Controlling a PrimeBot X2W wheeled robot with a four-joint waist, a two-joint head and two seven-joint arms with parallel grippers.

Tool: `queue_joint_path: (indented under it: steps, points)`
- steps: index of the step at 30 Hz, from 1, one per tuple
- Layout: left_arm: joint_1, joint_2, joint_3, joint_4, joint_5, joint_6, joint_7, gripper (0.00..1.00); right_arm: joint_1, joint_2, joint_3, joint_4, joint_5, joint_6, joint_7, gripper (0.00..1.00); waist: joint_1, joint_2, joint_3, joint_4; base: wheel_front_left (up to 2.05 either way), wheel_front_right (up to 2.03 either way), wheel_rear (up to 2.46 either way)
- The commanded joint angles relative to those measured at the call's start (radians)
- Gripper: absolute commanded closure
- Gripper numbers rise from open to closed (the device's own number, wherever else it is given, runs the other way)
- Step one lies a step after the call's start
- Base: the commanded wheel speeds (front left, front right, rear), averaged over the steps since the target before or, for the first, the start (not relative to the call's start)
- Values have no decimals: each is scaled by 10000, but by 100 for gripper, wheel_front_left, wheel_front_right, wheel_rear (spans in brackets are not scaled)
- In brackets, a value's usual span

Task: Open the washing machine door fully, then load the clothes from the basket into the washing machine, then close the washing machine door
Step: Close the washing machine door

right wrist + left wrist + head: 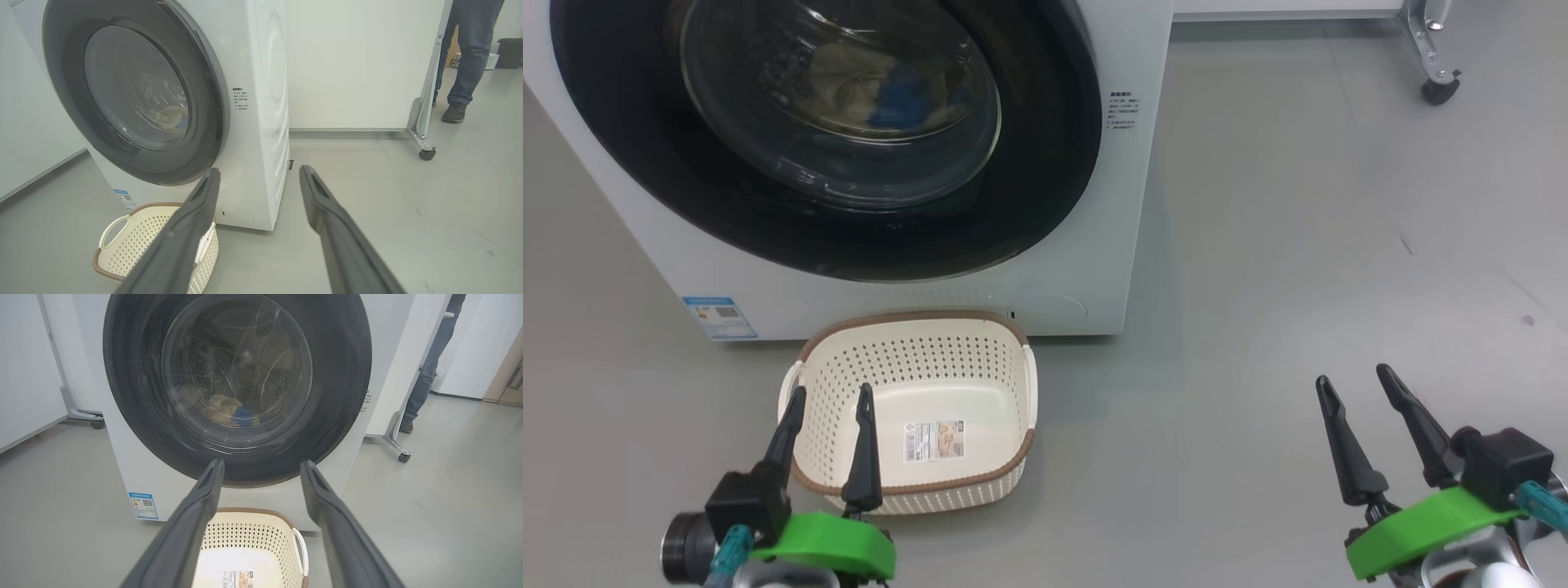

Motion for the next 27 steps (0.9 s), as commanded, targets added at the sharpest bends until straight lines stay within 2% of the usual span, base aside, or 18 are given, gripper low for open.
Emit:
queue_joint_path:
  steps: [1, 27]
  points:
    - [-206, 202, 386, -409, -120, 52, 19, 0, -189, -46, 167, -435, 68, -36, 67, 0, 1, -1, -70, -66, 0, 0, 0]
    - [216, 407, 237, -802, -261, 311, 214, 0, 348, -44, 230, -846, 274, -36, 210, 0, 1, -1, -326, -162, 0, 0, 0]
